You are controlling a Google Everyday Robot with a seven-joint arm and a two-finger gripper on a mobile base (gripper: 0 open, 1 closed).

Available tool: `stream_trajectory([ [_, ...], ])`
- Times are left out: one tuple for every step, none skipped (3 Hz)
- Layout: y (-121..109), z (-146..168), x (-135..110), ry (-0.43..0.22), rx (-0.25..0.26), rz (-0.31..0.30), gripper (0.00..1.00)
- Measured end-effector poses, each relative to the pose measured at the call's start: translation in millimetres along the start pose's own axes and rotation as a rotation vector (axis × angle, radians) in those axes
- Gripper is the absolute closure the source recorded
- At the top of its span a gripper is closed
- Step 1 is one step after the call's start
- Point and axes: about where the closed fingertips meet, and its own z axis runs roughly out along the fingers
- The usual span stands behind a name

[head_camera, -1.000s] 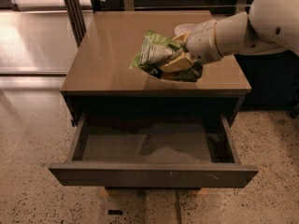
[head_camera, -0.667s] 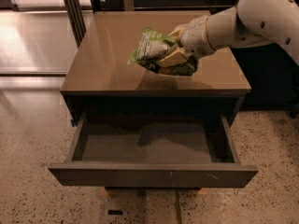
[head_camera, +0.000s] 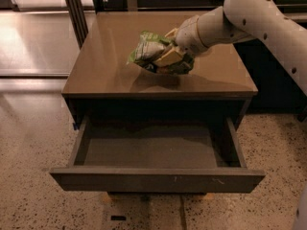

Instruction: Pick green rice chip bag from top drawer and place on counter

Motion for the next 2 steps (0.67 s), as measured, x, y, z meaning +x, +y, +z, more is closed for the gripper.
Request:
stream_trajectory([
  [-1.3, 1.7, -0.7, 0.0, -0.001, -0.001, 0.82],
  [-1.3, 1.7, -0.7, 0.0, -0.001, -0.001, 0.59],
])
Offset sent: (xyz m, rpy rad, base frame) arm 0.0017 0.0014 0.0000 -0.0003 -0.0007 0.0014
